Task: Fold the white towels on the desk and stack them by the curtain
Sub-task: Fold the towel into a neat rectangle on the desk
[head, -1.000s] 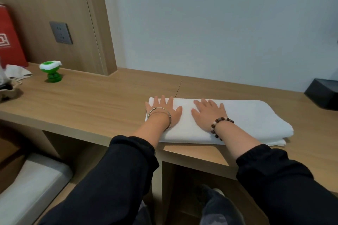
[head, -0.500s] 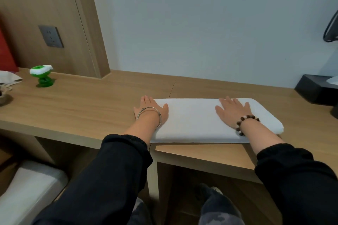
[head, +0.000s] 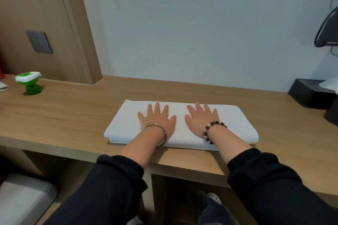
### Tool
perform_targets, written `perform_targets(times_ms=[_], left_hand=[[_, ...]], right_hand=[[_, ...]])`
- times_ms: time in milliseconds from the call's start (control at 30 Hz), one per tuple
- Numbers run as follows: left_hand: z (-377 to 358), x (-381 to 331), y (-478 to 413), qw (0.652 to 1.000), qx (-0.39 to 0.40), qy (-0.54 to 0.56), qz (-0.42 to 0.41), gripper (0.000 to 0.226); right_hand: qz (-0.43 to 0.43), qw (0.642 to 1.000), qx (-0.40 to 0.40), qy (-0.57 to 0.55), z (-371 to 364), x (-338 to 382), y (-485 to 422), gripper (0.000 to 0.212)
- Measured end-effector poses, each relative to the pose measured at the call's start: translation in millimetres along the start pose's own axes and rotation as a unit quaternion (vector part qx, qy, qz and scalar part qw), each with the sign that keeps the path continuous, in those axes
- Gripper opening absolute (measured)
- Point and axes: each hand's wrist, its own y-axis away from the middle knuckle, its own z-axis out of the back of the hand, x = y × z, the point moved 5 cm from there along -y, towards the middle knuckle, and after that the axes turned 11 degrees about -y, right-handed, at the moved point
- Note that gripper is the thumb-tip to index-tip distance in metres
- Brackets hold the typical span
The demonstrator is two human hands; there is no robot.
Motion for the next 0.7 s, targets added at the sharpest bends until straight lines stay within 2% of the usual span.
perform_targets(times_ms=[67, 133, 233, 333, 433, 567, 633, 700], left_hand=[[0.3, 11.6, -4.1, 1.0, -0.019, -0.01, -0.004, 0.057], [-0.2, 23.3, -9.4, 0.999, -0.021, -0.017, -0.022, 0.053], [-2.0, 34.4, -19.4, 0.998, -0.017, -0.018, -0.058, 0.051], [-3.6, 40.5, -28.6, 0.997, -0.019, -0.023, -0.072, 0.05], [2.5, 43.6, -38.9, 0.997, -0.011, -0.042, -0.066, 0.049], [22.9, 54.1, -47.9, 0.983, -0.052, -0.171, 0.032, 0.051], [25.0, 53.6, -46.2, 0.985, -0.044, -0.153, 0.059, 0.049], [22.7, 41.0, -42.1, 0.994, -0.027, -0.093, 0.044, 0.048]], right_hand=[[0.012, 1.0, 0.016, -0.003, -0.4, 9.0, -3.3, 0.059], [0.06, 0.997, 0.054, 0.003, 1.7, 10.5, -4.0, 0.059], [0.117, 0.987, 0.108, 0.008, 14.2, -15.8, -2.4, 0.054], [0.07, 0.996, 0.059, 0.02, 26.2, -57.6, 1.8, 0.05], [0.032, 0.999, 0.008, -0.004, 23.4, -61.9, 12.6, 0.049], [-0.037, 0.999, -0.029, -0.016, 11.5, -31.2, 21.3, 0.053], [-0.076, 0.995, -0.052, -0.023, 7.0, -15.7, 26.0, 0.055], [-0.113, 0.991, -0.06, -0.031, 3.0, 0.0, 30.3, 0.057]])
